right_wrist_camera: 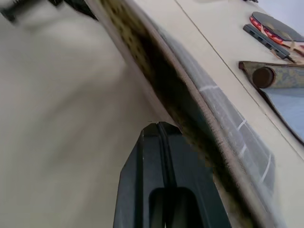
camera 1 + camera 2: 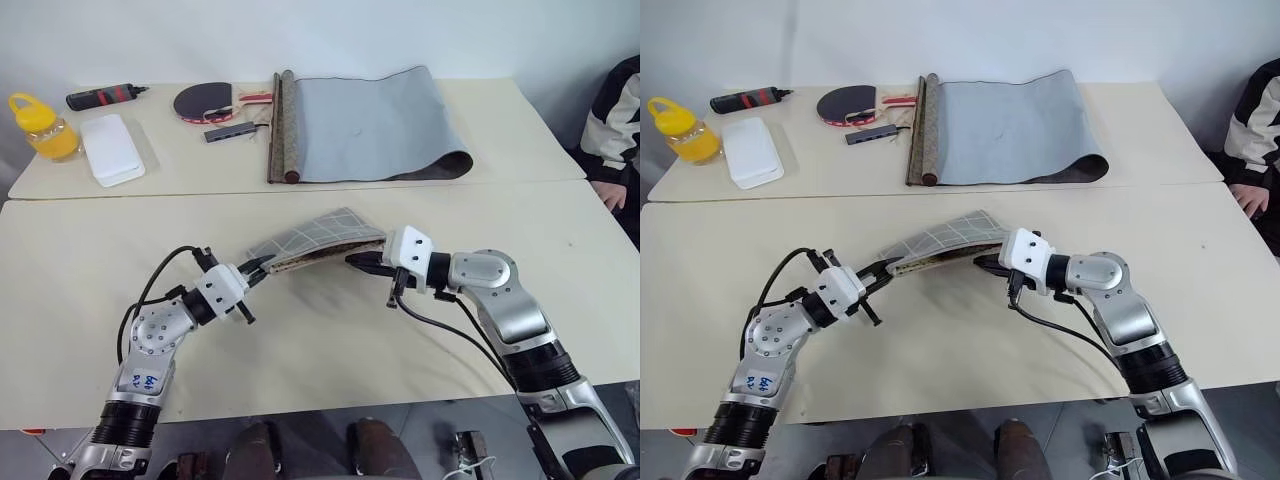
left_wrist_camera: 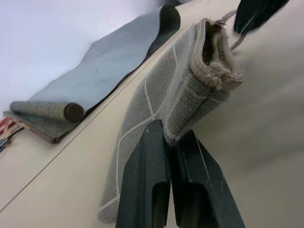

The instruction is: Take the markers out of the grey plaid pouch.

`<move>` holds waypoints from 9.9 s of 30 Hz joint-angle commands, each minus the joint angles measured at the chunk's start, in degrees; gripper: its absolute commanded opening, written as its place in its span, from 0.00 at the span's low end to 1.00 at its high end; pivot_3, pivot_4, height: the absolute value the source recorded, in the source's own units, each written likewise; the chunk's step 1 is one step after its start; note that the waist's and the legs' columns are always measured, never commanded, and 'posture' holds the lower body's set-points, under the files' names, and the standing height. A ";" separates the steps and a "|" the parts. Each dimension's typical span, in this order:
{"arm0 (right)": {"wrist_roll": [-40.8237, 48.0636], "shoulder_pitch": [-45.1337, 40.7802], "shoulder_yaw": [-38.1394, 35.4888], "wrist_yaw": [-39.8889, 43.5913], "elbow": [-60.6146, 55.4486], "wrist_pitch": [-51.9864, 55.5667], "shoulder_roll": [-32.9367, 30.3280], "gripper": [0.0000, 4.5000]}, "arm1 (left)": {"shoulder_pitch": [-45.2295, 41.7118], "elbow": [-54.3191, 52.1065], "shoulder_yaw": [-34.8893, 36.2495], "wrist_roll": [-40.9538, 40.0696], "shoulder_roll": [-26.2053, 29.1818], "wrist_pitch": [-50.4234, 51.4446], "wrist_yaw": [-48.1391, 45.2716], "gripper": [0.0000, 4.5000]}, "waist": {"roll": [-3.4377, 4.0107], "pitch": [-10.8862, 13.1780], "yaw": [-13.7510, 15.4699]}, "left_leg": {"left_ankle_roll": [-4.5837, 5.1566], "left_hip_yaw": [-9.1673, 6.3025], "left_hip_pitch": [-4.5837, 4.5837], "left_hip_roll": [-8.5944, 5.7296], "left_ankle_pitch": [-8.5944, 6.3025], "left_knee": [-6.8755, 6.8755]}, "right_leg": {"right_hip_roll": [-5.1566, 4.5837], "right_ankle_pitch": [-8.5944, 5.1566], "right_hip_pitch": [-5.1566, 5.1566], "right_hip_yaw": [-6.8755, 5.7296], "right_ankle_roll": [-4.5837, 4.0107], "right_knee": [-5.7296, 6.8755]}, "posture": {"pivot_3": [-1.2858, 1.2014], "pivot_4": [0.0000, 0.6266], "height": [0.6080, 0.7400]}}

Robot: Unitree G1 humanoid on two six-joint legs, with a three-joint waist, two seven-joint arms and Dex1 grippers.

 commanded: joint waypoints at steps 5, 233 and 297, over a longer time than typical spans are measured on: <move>6.11 -0.48 -1.97 3.57 -3.94 1.48 0.92 0.01 | -0.72 -1.28 -0.38 0.75 -0.12 -0.53 0.73 0.00 | 0.00 0.00 0.22 | -0.01 -0.02 0.01 0.02 0.00 -0.04 | 0.01 0.00 -0.01 -0.02 0.00 0.01 | 0.52 0.24 1.00; -15.85 -13.09 14.82 21.38 -4.68 11.58 -12.08 0.51 | -0.62 -6.13 1.68 -34.49 -8.66 54.08 -8.64 0.00 | 0.12 0.08 -1.12 | -0.01 -1.03 0.13 -0.05 0.05 0.01 | 0.05 0.19 0.69 -0.32 -0.08 -0.60 | 0.52 0.24 1.00; -10.65 -13.40 4.50 23.60 -5.74 18.89 -6.40 0.23 | -2.43 -12.13 -0.46 -26.29 -7.43 47.17 -7.27 0.00 | 0.06 -0.14 0.34 | -0.10 -1.17 0.91 -0.01 -0.30 -0.27 | 0.00 0.23 1.90 -0.57 -0.33 -1.59 | 0.52 0.24 1.00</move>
